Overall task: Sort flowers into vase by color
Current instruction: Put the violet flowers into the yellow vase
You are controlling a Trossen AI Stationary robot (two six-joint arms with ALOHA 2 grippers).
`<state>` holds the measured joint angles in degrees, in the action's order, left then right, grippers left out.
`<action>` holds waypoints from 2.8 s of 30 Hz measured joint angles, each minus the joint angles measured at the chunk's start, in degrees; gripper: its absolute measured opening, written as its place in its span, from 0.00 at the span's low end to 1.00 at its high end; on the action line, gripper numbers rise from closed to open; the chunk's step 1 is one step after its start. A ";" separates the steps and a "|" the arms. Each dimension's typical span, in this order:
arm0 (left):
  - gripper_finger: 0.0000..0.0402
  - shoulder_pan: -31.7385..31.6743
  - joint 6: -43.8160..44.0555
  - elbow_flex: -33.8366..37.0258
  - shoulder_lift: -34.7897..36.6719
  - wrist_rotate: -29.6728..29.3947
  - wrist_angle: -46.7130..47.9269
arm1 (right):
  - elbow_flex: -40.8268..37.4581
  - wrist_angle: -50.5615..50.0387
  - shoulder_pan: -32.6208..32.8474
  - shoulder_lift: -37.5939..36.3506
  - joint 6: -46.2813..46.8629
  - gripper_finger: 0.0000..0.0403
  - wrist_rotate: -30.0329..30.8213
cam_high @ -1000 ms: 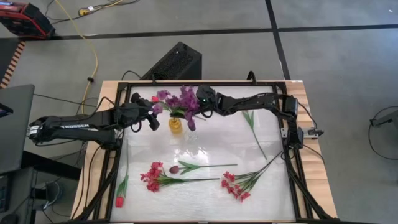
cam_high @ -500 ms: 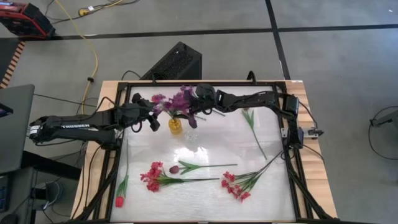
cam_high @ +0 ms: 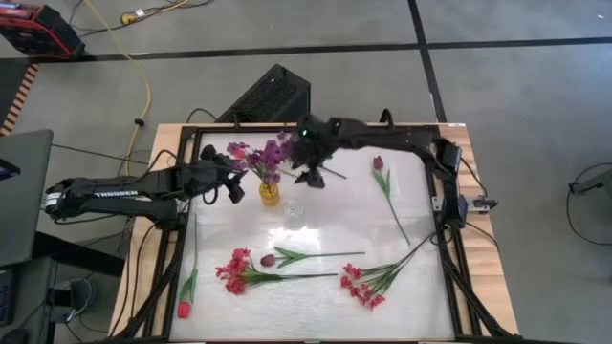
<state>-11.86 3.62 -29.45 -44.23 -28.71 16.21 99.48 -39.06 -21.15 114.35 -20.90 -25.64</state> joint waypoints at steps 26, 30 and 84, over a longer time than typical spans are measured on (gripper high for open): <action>0.43 -0.01 8.83 -0.26 2.67 -3.65 14.33 | -12.47 7.06 -7.67 -0.24 7.91 0.67 18.13; 0.43 0.00 8.72 -0.26 2.67 -3.35 14.29 | -12.88 9.36 -7.30 1.14 9.54 0.67 18.45; 0.43 0.15 6.03 -0.22 20.04 -4.88 13.59 | -67.78 102.92 -4.61 -40.55 26.71 0.04 6.36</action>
<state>-11.70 9.65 -29.67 -24.18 -33.59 29.80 31.71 63.86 -25.76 73.80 5.82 -19.28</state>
